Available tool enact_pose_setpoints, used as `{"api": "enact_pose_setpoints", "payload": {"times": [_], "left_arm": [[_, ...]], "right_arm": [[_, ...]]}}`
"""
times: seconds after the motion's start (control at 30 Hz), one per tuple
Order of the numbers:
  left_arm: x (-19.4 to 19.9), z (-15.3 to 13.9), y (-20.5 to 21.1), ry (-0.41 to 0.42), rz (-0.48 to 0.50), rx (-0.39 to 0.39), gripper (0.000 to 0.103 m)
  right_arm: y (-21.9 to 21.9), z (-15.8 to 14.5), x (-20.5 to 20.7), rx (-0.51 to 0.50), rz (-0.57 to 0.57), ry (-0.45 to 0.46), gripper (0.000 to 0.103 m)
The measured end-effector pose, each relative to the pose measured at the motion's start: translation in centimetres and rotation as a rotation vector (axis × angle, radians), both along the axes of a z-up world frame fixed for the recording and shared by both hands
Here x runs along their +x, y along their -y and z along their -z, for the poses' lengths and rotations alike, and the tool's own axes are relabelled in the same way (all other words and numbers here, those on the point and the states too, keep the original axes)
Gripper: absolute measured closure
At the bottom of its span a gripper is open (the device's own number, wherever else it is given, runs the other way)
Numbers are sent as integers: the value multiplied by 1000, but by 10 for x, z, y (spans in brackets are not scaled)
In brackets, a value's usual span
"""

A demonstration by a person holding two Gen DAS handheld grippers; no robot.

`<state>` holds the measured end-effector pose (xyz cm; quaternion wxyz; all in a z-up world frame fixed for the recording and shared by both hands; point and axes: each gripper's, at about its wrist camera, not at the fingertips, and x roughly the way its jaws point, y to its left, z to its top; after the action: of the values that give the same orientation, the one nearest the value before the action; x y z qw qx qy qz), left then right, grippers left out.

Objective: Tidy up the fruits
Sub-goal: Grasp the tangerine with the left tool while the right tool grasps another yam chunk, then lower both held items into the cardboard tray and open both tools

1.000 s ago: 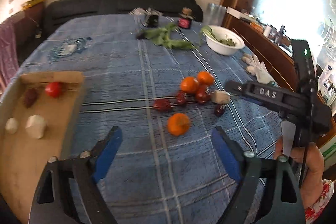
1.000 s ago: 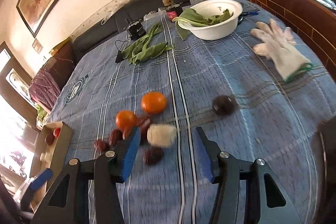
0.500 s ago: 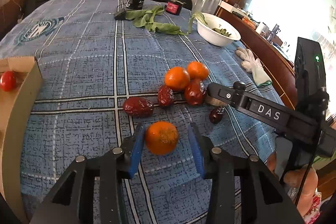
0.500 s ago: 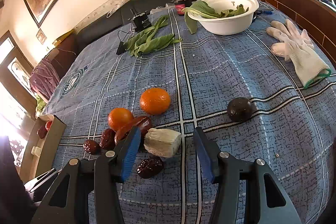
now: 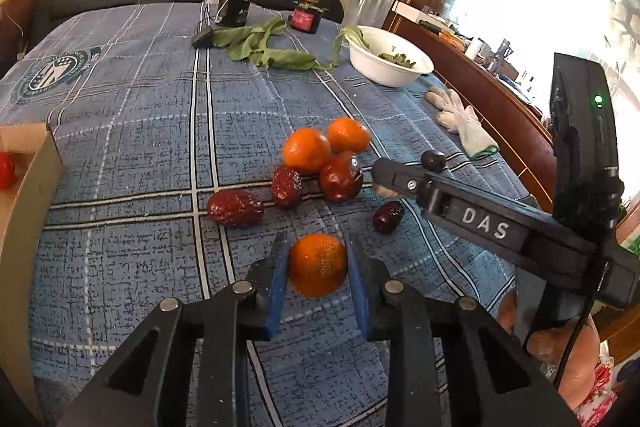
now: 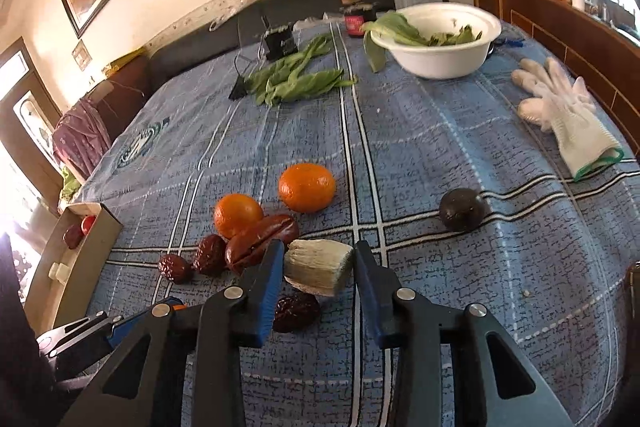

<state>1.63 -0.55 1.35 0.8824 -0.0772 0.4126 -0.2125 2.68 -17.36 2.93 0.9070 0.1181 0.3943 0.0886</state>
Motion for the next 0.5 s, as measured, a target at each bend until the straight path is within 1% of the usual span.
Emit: {"api": "enact_pose_setpoints", "payload": {"times": [0.13, 0.23, 0.33, 0.43, 0.5], "left_arm": [[-1, -1, -6, 7, -18, -18, 77], [-10, -6, -8, 13, -42, 18, 77], [-29, -18, -19, 23, -63, 23, 76], [-53, -34, -41, 27, -92, -1, 76], [-69, -45, -65, 33, -134, -8, 76]], "right_arm": [[4, -7, -8, 14, 27, 38, 65], [1, -16, -17, 27, 28, 43, 65], [-8, -30, -33, 33, 6, 65, 65], [-25, -42, -48, 44, -36, 75, 65], [-44, -51, -56, 49, -84, 81, 65]]}}
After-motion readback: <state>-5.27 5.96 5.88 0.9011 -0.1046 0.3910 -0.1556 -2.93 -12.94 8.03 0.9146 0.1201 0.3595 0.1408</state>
